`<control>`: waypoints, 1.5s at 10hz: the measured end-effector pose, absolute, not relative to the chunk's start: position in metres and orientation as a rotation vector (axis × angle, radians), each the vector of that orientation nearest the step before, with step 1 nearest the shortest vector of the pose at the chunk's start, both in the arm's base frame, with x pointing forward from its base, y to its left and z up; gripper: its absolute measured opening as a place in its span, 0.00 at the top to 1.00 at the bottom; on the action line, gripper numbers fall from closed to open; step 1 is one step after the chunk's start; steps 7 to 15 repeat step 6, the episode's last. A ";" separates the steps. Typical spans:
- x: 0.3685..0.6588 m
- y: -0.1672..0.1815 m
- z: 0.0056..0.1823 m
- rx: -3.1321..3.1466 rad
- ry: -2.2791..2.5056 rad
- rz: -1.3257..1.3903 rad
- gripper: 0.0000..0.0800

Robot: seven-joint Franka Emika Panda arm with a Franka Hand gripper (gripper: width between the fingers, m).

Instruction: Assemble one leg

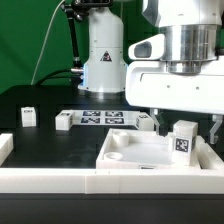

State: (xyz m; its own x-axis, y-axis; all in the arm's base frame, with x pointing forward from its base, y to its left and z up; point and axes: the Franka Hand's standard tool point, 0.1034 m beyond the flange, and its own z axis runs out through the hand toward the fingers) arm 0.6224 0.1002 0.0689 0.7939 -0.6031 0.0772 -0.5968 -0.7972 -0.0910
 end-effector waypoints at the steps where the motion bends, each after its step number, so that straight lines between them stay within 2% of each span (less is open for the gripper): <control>1: 0.622 0.100 0.069 -2.917 0.976 -0.158 0.19; 15: 0.622 0.100 0.069 -2.917 0.976 -0.157 0.19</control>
Offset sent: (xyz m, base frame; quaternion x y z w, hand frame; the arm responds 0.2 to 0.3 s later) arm 0.0000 0.0000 0.0000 0.0000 0.0000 0.0000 1.0000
